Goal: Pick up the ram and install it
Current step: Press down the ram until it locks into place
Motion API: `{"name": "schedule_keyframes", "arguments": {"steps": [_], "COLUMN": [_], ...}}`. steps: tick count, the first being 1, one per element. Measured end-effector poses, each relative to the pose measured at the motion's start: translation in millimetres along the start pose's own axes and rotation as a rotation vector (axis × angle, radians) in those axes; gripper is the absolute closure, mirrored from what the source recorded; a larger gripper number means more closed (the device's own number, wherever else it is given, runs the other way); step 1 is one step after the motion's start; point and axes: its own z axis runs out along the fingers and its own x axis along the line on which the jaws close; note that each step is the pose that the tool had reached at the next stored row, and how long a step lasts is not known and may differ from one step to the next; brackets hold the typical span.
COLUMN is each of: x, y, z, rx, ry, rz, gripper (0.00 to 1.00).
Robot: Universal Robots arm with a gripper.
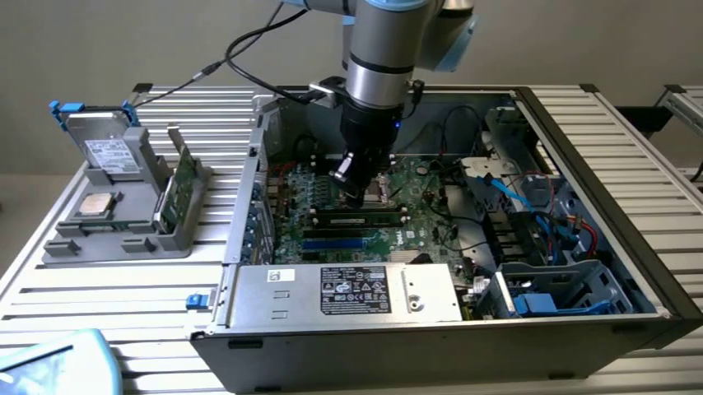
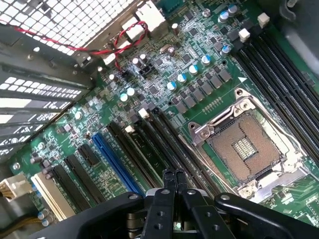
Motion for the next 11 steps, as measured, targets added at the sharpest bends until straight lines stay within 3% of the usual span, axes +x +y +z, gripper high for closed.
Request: {"name": "schedule_keyframes", "arguments": {"steps": [11], "x": [0.0], "y": [0.0], "z": [0.0], "rx": [-0.0228], "ry": [-0.0059], "rz": [0.164], "gripper": [0.89]}}
